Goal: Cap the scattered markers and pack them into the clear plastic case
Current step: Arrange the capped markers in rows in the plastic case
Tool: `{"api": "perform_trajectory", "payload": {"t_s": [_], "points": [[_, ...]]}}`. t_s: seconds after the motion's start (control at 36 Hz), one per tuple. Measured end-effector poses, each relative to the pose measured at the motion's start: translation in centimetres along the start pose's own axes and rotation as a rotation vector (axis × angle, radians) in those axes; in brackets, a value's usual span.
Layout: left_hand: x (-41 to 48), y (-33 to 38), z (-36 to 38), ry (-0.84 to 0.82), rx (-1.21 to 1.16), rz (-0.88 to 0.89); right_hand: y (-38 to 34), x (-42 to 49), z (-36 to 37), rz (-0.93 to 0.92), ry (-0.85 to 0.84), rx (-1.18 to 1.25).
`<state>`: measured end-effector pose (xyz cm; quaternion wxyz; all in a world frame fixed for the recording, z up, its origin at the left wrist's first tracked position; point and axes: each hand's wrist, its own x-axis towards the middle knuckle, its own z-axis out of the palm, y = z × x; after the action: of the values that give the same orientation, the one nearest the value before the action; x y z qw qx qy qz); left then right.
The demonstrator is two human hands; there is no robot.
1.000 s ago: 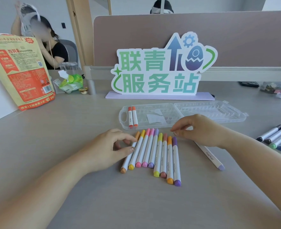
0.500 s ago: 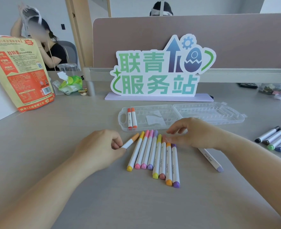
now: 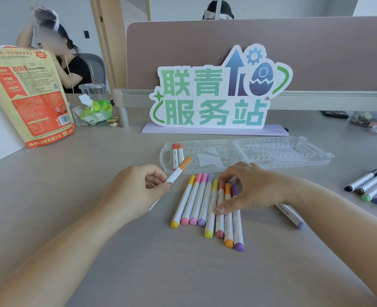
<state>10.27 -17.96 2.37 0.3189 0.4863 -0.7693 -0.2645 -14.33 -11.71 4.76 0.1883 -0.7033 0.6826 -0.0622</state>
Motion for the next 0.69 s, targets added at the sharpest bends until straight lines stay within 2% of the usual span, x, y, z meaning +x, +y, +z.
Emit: {"api": "perform_trajectory", "payload": {"t_s": [0.19, 0.42, 0.61, 0.69], "points": [[0.1, 0.5, 0.3, -0.025, -0.194, -0.066, 0.5, 0.1, -0.5, -0.004, -0.004, 0.028], [0.0, 0.4, 0.3, -0.034, -0.273, -0.113, 0.7, -0.2, -0.8, 0.026, 0.065, 0.078], [-0.1, 0.9, 0.4, 0.027, -0.303, -0.070, -0.2, 0.3, 0.1, 0.099, 0.150, -0.170], [-0.1, 1.1, 0.4, 0.053, -0.307, -0.055, -0.2, 0.8, 0.5, 0.113, 0.207, -0.202]]}}
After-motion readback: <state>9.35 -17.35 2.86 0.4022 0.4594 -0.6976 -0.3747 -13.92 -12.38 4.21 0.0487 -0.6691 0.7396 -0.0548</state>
